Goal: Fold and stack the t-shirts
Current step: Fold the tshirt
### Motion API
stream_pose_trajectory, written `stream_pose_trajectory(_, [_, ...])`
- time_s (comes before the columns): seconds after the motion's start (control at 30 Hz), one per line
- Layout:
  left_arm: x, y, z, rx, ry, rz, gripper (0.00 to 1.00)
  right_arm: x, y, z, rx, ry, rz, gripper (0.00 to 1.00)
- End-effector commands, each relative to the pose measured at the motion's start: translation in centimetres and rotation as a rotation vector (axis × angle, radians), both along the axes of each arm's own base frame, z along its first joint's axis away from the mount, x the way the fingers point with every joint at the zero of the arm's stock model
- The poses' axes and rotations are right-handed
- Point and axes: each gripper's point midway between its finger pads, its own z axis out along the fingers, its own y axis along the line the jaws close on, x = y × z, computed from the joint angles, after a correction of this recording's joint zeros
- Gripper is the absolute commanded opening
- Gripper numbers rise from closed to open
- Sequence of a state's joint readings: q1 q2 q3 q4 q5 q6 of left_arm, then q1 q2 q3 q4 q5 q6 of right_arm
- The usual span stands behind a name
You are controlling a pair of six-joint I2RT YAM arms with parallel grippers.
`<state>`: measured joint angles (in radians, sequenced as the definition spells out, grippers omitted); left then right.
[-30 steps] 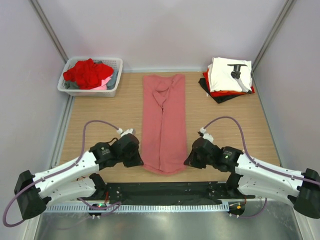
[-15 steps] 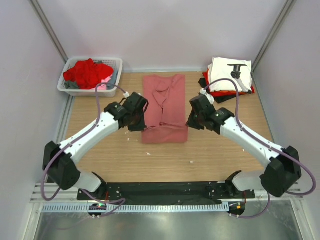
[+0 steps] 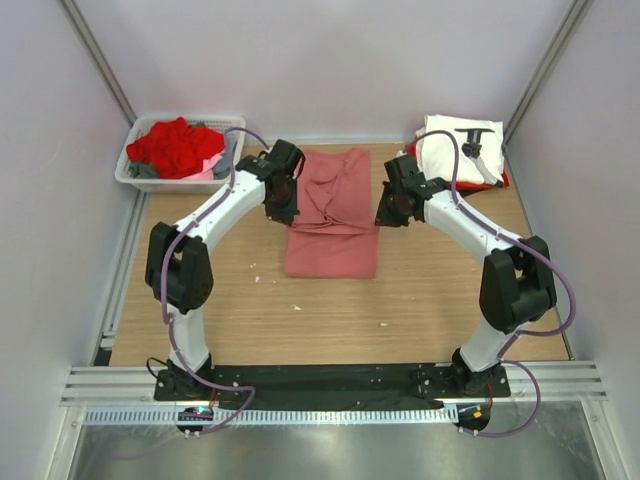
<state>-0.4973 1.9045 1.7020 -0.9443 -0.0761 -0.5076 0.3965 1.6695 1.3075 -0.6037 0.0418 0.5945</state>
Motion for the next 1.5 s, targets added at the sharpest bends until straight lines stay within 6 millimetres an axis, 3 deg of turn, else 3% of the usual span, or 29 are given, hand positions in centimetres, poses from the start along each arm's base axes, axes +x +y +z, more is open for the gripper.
stream_pose_trajectory(0.0, [1.2, 0.3, 0.5, 0.013, 0.005, -0.041, 0.00, 2.7, 0.5, 1.8, 0.013, -0.070, 0.046, 0.01])
stream_pose_trajectory(0.27, [3.9, 0.3, -1.3, 0.028, 0.035, -0.026, 0.00, 5.6, 1.9, 0.7, 0.057, -0.046, 0.097, 0.01])
stream_pose_trajectory(0.4, [5.8, 0.8, -2.5, 0.028, 0.049, -0.005, 0.00, 7.7, 1.8, -1.7, 0.044, -0.007, 0.088, 0.01])
stream_pose_trajectory(0.43, [6.2, 0.8, -3.8, 0.033, 0.075, -0.001, 0.01, 8.1, 1.7, -2.1, 0.043, -0.001, 0.082, 0.01])
stream_pose_trajectory(0.53, [8.2, 1.2, -4.0, 0.003, 0.085, 0.022, 0.10, 10.0, 1.3, -3.9, 0.040, 0.026, 0.062, 0.05])
stream_pose_trajectory(0.6, [9.0, 1.7, -5.7, -0.009, 0.143, 0.037, 0.25, 11.9, 0.9, -3.0, 0.034, 0.008, 0.051, 0.38])
stream_pose_trajectory(0.63, [10.5, 1.2, -4.1, -0.046, 0.099, 0.035, 0.29, 12.4, 0.6, -4.2, 0.034, 0.030, 0.058, 0.52])
stream_pose_trajectory(0.67, [10.9, 1.3, -5.1, -0.048, 0.120, 0.040, 0.40, 13.0, 0.5, -3.9, 0.034, 0.026, 0.057, 0.69])
stream_pose_trajectory(0.7, [11.0, 1.7, -4.7, -0.051, 0.125, 0.049, 0.47, 13.7, 0.4, -2.8, 0.036, 0.010, 0.055, 0.73])
stream_pose_trajectory(0.77, [12.2, 1.9, -2.1, -0.079, 0.057, 0.057, 0.57, 14.3, -0.1, -1.6, 0.029, -0.009, 0.057, 0.78])
stream_pose_trajectory(0.83, [12.4, 2.1, 0.0, -0.089, 0.005, 0.060, 0.61, 14.1, -0.7, -0.4, 0.005, -0.026, 0.040, 0.78])
stream_pose_trajectory(0.87, [12.0, 2.6, 0.1, -0.076, 0.004, 0.068, 0.63, 13.8, -0.9, 1.8, 0.012, -0.065, 0.036, 0.78])
stream_pose_trajectory(0.9, [12.1, 3.1, 3.1, -0.077, -0.073, 0.078, 0.64, 13.0, -1.2, 1.2, 0.004, -0.053, 0.028, 0.78])
stream_pose_trajectory(0.93, [11.7, 3.2, 4.2, -0.084, -0.092, 0.077, 0.64, 12.4, -1.2, 1.9, 0.009, -0.069, 0.028, 0.78])
stream_pose_trajectory(0.97, [11.2, 3.3, 4.5, -0.086, -0.098, 0.081, 0.64, 11.6, -1.1, 3.8, 0.026, -0.107, 0.031, 0.78])
stream_pose_trajectory(1.0, [10.1, 3.7, 5.8, -0.100, -0.119, 0.091, 0.64, 10.3, -0.8, 3.0, 0.038, -0.099, 0.039, 0.78])
stream_pose_trajectory(1.03, [9.3, 3.8, 5.7, -0.100, -0.115, 0.096, 0.61, 9.5, -0.3, 3.0, 0.053, -0.102, 0.051, 0.78])
stream_pose_trajectory(1.07, [7.9, 3.4, 4.1, -0.113, -0.081, 0.085, 0.59, 8.8, 0.4, 4.7, 0.101, -0.142, 0.075, 0.78])
stream_pose_trajectory(1.1, [6.6, 3.3, 5.2, -0.134, -0.097, 0.080, 0.58, 7.1, 1.1, 3.1, 0.120, -0.097, 0.089, 0.77])
stream_pose_trajectory(1.17, [5.5, 1.9, 5.0, -0.187, -0.115, 0.065, 0.52, 5.7, 3.3, 3.3, 0.219, -0.102, 0.159, 0.73])
stream_pose_trajectory(1.2, [3.4, 1.4, 2.5, -0.200, -0.045, 0.051, 0.51, 4.2, 4.2, 2.3, 0.258, -0.068, 0.180, 0.71])
stream_pose_trajectory(1.23, [2.6, 0.9, 3.3, -0.233, -0.064, 0.038, 0.48, 3.5, 5.1, 2.2, 0.308, -0.059, 0.209, 0.68])
stream_pose_trajectory(1.27, [2.2, -0.3, 2.8, -0.261, -0.072, 0.021, 0.48, 3.5, 6.1, 2.5, 0.356, -0.080, 0.236, 0.62])
stream_pose_trajectory(1.3, [1.4, -1.3, 2.6, -0.303, -0.057, -0.002, 0.47, 2.0, 7.0, 1.7, 0.419, -0.040, 0.278, 0.56])
stream_pose_trajectory(1.33, [0.3, -1.6, 1.0, -0.313, -0.022, -0.010, 0.45, 1.6, 7.7, 1.2, 0.463, -0.019, 0.285, 0.45])
stream_pose_trajectory(1.4, [-0.4, -3.3, 0.1, -0.374, 0.001, -0.033, 0.45, 0.7, 8.4, -0.2, 0.512, 0.013, 0.306, 0.38])
stream_pose_trajectory(1.47, [-1.4, -3.6, -2.3, -0.370, 0.070, -0.022, 0.42, 0.4, 8.2, -1.9, 0.510, 0.044, 0.298, 0.28])
